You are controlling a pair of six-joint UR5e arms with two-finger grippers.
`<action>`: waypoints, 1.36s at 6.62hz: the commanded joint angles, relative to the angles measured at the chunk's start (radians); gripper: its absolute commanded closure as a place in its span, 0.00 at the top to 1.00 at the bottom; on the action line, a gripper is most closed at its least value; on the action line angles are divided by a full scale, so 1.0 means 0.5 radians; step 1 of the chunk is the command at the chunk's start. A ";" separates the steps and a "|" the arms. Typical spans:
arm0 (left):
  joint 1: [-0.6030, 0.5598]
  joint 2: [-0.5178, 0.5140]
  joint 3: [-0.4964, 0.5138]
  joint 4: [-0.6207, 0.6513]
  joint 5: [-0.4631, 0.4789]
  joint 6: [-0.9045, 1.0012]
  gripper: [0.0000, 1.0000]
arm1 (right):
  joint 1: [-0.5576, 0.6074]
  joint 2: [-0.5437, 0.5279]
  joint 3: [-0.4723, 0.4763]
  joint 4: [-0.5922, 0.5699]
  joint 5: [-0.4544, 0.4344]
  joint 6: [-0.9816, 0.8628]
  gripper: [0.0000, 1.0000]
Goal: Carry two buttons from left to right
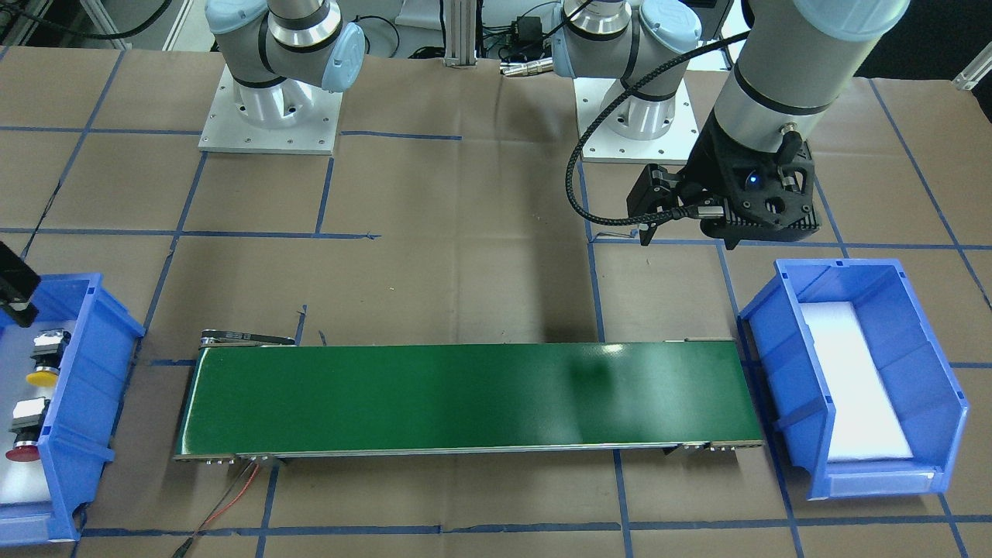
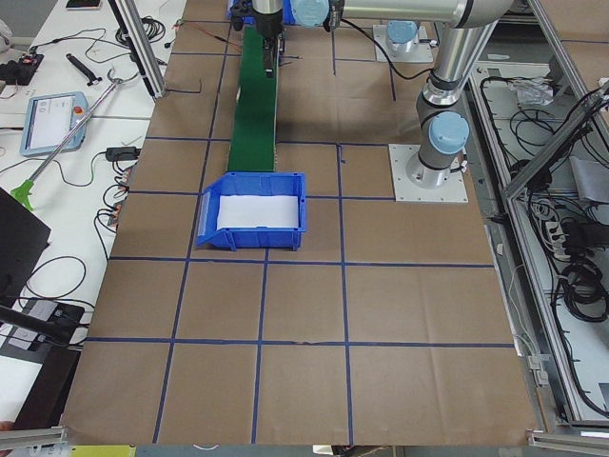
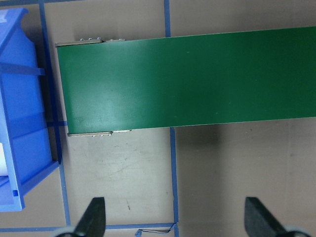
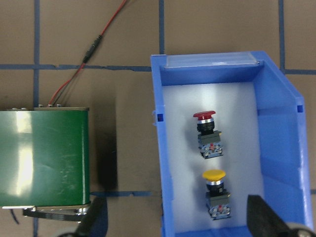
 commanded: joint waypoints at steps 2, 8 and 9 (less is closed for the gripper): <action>0.000 0.000 0.004 0.000 0.000 0.000 1.00 | 0.644 -0.179 0.004 0.318 -0.003 0.670 1.00; 0.000 0.000 0.001 0.000 0.000 0.000 1.00 | 0.689 -0.277 0.001 0.558 -0.021 0.669 1.00; 0.000 0.003 -0.002 0.000 0.000 0.000 1.00 | 0.688 -0.280 0.001 0.561 -0.018 0.665 1.00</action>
